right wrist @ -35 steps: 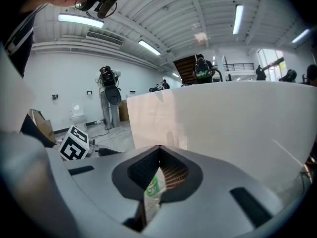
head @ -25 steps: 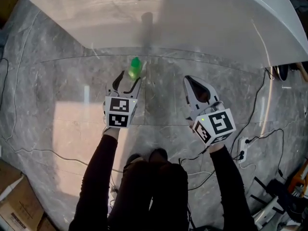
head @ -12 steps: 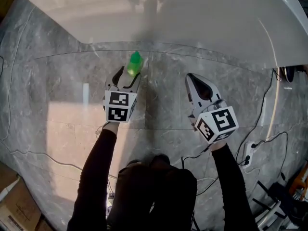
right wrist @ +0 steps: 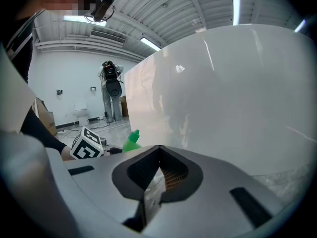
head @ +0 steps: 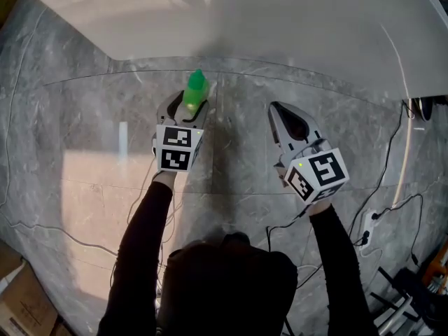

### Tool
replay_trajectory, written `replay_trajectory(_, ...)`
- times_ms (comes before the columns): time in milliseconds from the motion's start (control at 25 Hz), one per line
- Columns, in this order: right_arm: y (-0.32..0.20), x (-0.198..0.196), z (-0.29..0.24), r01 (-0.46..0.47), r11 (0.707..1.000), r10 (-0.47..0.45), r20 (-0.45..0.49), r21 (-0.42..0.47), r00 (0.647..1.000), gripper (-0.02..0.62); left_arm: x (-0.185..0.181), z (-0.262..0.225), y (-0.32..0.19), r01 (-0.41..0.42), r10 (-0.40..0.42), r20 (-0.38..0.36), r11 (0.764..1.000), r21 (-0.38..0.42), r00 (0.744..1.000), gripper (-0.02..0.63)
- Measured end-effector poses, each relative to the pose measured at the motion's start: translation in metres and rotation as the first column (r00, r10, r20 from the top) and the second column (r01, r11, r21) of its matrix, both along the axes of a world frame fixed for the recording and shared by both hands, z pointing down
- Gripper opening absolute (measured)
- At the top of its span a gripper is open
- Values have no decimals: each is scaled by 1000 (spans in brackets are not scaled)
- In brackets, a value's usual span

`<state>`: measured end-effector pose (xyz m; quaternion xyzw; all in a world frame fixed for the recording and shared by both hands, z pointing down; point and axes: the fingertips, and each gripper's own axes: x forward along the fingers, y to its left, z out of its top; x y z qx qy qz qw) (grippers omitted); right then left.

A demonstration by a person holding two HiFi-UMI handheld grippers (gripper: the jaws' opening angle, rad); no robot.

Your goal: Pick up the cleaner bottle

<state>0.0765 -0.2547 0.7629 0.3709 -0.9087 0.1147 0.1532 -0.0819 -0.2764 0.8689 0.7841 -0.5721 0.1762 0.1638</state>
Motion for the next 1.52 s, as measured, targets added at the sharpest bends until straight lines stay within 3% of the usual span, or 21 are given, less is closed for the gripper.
replay_trajectory(480,-17,-15,31,-31,999,33,42,-31,999,2,10,15,-17,-14,13,15,999,43,1000,252)
replay_trajectory(720,-19,-13,37,-39,999,40,46,-37,998,1,7,18,-21,1,-2,19,999,52,1000,206)
replay_trajectory(1120,-16,-12,42,-31,999,32,39,-33,999,2,8,18,-20,-3,2,17,998,57,1000,189)
replay_trajectory(1520,-18,-8,31,-40,999,41,28,-37,999,0,5,-13,-17,-7,5,18,993,119,1000,184)
